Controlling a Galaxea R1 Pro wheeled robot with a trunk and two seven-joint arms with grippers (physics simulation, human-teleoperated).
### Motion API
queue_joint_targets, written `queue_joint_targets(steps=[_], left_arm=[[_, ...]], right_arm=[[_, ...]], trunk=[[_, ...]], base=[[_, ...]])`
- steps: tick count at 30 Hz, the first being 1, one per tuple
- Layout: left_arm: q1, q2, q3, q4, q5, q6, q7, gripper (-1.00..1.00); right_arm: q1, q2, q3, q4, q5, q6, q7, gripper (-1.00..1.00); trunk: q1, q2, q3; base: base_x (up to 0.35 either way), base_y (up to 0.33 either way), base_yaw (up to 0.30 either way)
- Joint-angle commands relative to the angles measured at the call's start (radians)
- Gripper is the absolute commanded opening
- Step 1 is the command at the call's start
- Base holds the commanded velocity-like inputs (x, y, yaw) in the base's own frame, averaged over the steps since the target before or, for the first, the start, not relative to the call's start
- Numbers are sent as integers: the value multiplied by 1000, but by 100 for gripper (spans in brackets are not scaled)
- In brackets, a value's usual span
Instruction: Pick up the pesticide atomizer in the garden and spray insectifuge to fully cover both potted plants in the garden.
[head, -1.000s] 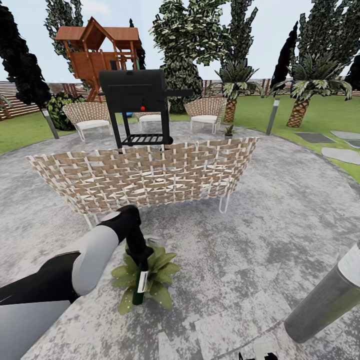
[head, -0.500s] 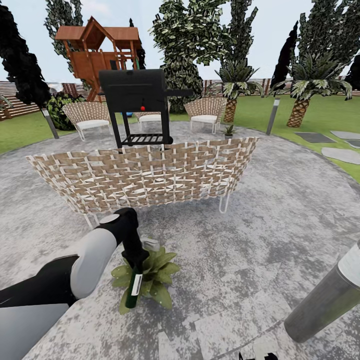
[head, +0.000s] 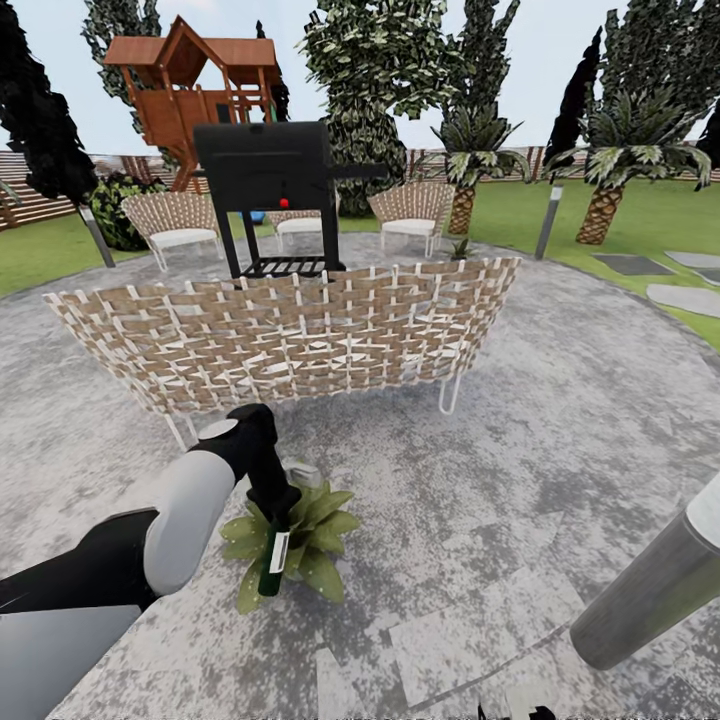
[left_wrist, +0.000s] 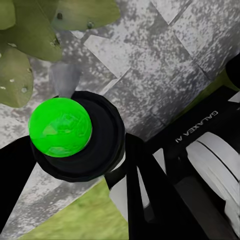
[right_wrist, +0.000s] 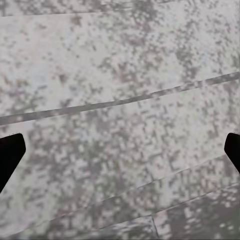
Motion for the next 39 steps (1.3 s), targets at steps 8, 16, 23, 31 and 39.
queue_joint_targets(steps=[8,16,23,31,39], left_arm=[[5,-15,6,13,-8,8,-11,-100],[1,-15,5,14,-8,8,-12,-100],[-1,-15,3,7,-18,5,-37,-100],[0,-12,-12,4,-20,3,-37,-100],[6,-15,-10,13,-19,2,-37,-100]], right_arm=[[0,-2,8,2,6,-1,-8,100],[-1,-2,8,2,6,-1,-8,100],[0,-2,8,2,6,-1,-8,100],[-1,-2,8,2,6,-1,-8,100],[0,-2,8,2,6,-1,-8,100]], trunk=[[31,-57,-27],[44,-79,-52],[44,-79,-52],[44,-79,-52],[44,-79,-52]], base=[[0,0,0],[0,0,0],[0,0,0],[137,0,0],[141,0,0]])
